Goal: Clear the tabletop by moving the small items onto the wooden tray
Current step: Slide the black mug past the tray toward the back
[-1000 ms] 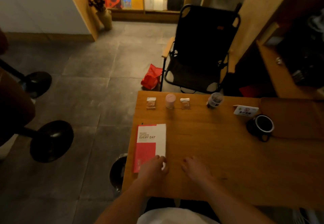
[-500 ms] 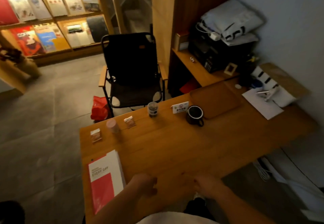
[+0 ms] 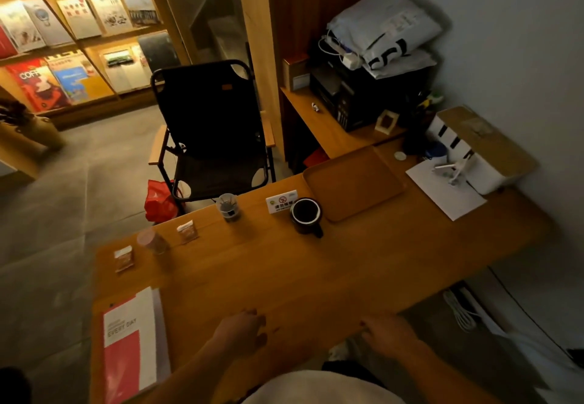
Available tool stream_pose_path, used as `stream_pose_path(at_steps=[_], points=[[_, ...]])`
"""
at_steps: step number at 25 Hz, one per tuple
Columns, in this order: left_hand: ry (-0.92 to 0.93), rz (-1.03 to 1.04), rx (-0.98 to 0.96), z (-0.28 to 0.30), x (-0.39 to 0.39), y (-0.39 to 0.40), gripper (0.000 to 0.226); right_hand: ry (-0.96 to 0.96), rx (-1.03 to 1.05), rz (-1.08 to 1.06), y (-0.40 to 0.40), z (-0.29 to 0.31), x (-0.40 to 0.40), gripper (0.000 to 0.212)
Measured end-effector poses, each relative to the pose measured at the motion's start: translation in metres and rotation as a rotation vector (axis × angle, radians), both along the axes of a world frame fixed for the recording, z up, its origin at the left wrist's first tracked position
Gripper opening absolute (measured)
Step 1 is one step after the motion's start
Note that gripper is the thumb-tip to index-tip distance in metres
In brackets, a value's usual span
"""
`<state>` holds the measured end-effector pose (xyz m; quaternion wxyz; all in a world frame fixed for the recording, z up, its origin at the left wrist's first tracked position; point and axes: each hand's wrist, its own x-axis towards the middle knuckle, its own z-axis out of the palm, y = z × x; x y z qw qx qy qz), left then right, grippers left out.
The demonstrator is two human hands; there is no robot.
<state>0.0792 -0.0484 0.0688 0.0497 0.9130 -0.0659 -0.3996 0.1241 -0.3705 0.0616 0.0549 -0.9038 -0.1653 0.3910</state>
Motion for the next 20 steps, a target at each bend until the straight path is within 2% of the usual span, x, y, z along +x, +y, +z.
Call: stream_pose_path(at_steps=[8, 12, 15, 18, 20], points=[[0.079, -0.07, 0.019, -0.006, 0.041, -0.064, 0.045, -0.015, -0.047, 0.06, -0.053, -0.019, 0.027, 0.035], [0.111, -0.156, -0.03, -0.013, 0.069, -0.07, 0.044, -0.019, -0.022, 0.032, -0.055, -0.03, 0.037, 0.034], [0.121, -0.21, -0.005, -0.023, 0.088, -0.073, 0.044, -0.013, -0.005, -0.014, -0.051, -0.04, 0.044, 0.041], [0.056, -0.259, 0.03, -0.031, 0.107, -0.078, 0.048, -0.039, 0.001, -0.03, -0.041, -0.051, 0.054, 0.042], [-0.094, -0.291, 0.027, -0.034, 0.119, -0.084, 0.052, -0.085, 0.009, -0.044, -0.034, -0.056, 0.061, 0.042]])
